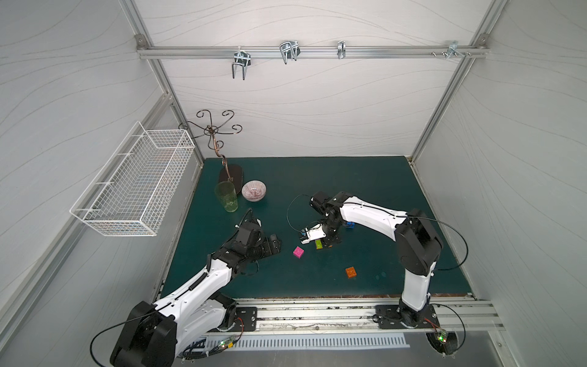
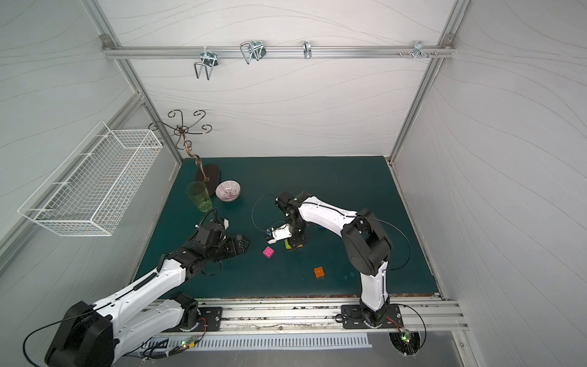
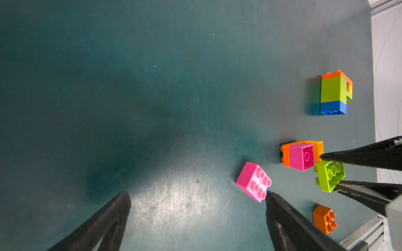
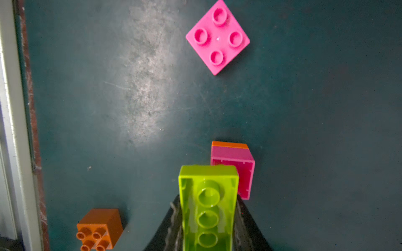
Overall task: Assemble the letter p with lego
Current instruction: Assemble the lego brick with the lego brick.
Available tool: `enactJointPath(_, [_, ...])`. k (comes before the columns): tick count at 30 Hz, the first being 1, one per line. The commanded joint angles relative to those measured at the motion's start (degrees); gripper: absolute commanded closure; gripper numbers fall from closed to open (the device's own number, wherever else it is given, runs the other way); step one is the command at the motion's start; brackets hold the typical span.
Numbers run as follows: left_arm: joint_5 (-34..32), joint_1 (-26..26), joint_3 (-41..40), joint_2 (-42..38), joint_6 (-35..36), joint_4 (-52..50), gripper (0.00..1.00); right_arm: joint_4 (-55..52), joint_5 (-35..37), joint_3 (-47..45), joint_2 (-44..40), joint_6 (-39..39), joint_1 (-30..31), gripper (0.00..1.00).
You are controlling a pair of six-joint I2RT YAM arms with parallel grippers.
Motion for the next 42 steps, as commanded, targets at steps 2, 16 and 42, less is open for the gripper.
enactJointPath(2, [0.55, 1.04, -0.29, -1.28, 0.08, 0.85, 0.01, -1.81, 0.44, 1.64, 2.07, -1.16, -0.77, 1.00])
enactJointPath(16, [1.34, 1.73, -0.41, -1.73, 0.36, 0.81, 0.01, -1.11, 1.56, 2.84, 4.99, -1.01, -1.34, 1.00])
enactJointPath(42, [2.31, 2.02, -0.46, -1.03, 0.54, 1.87, 0.01, 1.40, 4.89, -2.54, 11.36, 1.78, 1.03, 1.00])
